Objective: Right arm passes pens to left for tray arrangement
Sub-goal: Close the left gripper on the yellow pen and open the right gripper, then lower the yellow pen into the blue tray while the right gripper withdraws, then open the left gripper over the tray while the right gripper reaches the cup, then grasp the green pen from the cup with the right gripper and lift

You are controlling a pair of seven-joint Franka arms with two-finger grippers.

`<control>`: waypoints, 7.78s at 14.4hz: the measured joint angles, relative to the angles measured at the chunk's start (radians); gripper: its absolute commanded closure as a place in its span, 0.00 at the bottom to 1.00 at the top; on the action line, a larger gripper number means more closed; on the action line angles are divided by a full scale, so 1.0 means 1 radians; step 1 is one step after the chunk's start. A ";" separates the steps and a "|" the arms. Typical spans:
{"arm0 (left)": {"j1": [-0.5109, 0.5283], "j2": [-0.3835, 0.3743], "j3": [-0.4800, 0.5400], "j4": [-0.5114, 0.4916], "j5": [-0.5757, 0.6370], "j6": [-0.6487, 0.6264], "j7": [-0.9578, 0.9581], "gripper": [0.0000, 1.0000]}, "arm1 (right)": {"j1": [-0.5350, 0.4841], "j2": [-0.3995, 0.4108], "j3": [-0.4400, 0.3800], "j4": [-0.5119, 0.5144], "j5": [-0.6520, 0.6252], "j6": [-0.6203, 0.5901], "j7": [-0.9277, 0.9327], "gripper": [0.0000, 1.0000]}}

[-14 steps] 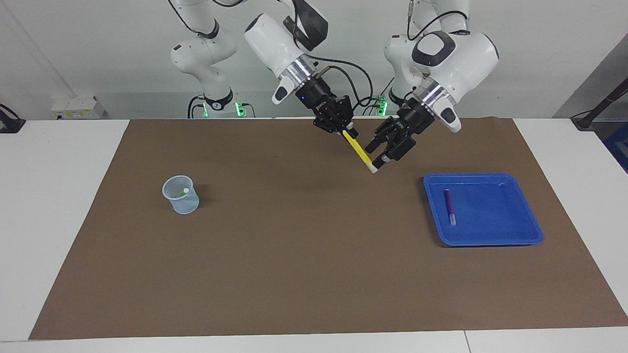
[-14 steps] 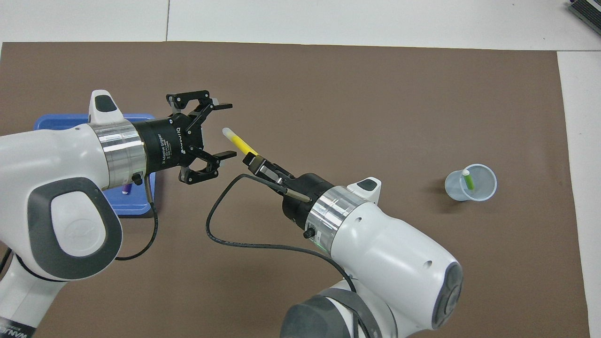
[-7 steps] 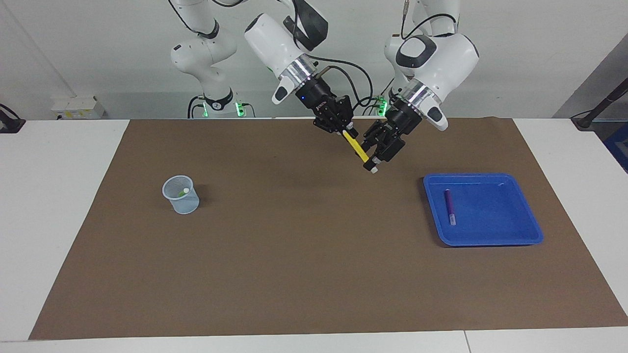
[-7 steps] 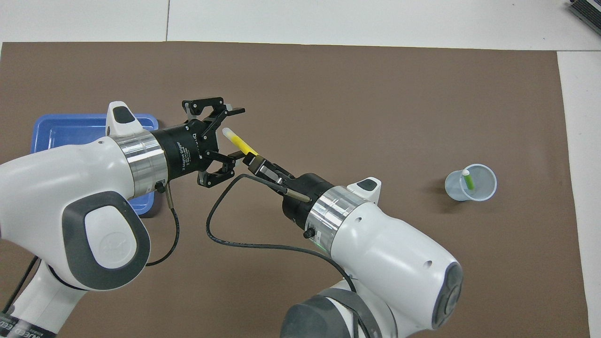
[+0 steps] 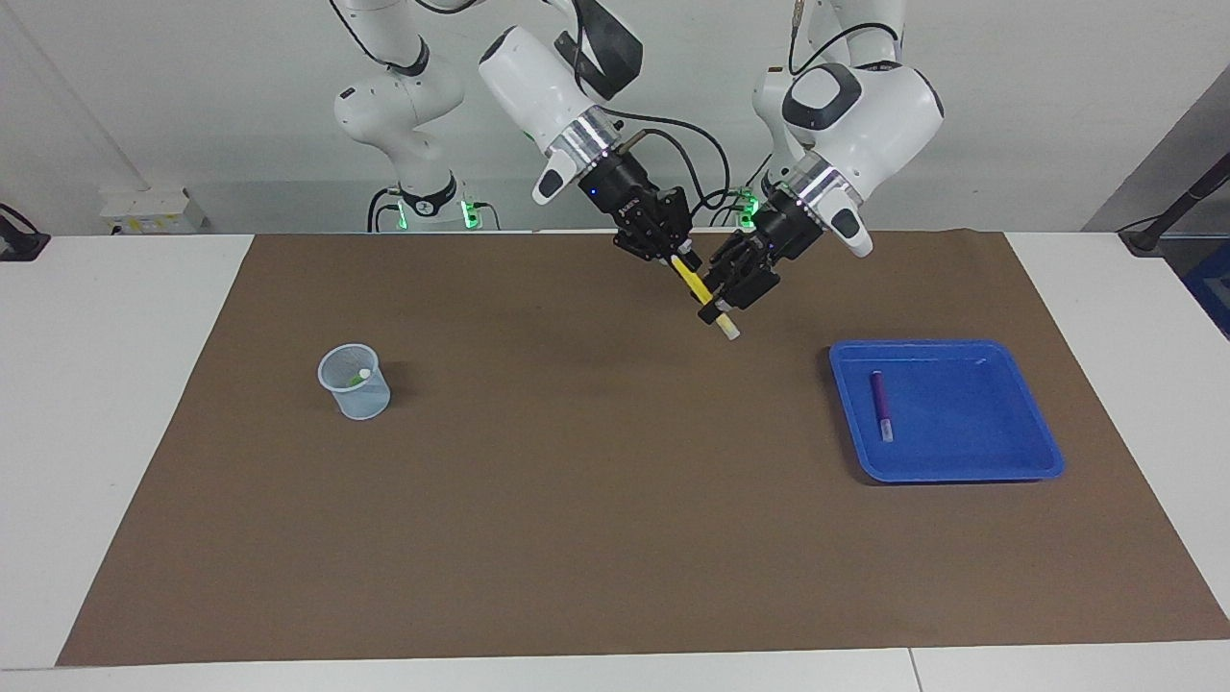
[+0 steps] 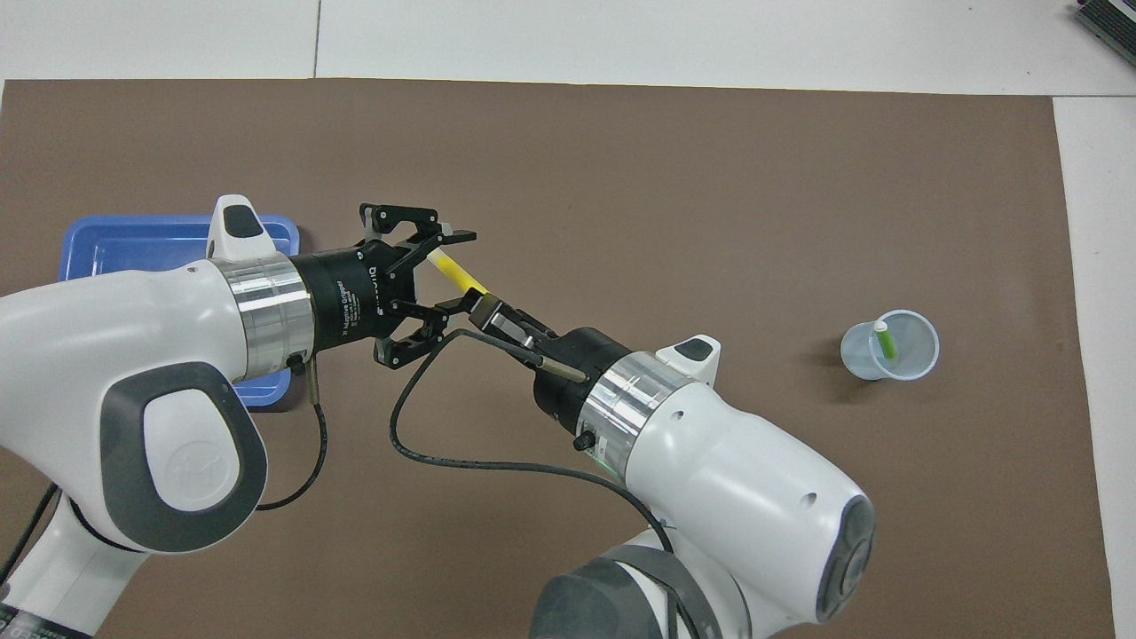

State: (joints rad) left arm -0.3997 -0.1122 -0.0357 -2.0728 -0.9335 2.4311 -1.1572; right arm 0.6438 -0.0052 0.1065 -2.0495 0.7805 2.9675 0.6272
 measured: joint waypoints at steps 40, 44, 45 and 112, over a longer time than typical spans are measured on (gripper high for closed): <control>0.297 -0.018 0.017 0.091 0.440 -0.618 0.713 1.00 | -0.581 0.010 -0.024 -0.028 -0.928 -0.814 -1.009 0.16; 0.364 -0.017 0.018 0.092 0.570 -0.661 0.915 1.00 | -0.639 0.065 -0.023 -0.028 -0.952 -0.779 -1.038 0.23; 0.377 -0.016 0.018 0.091 0.600 -0.664 0.966 1.00 | -0.652 0.081 -0.023 -0.029 -0.952 -0.766 -1.042 0.24; 0.517 0.359 -0.014 0.325 0.691 -0.548 1.068 0.16 | -0.477 -0.016 0.086 0.225 -0.330 -0.867 -0.408 1.00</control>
State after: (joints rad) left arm 0.1173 0.2471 -0.0498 -1.7474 -0.2427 1.8831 -0.0890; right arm 0.1672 -0.0208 0.1925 -1.8244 0.4505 2.1004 0.2189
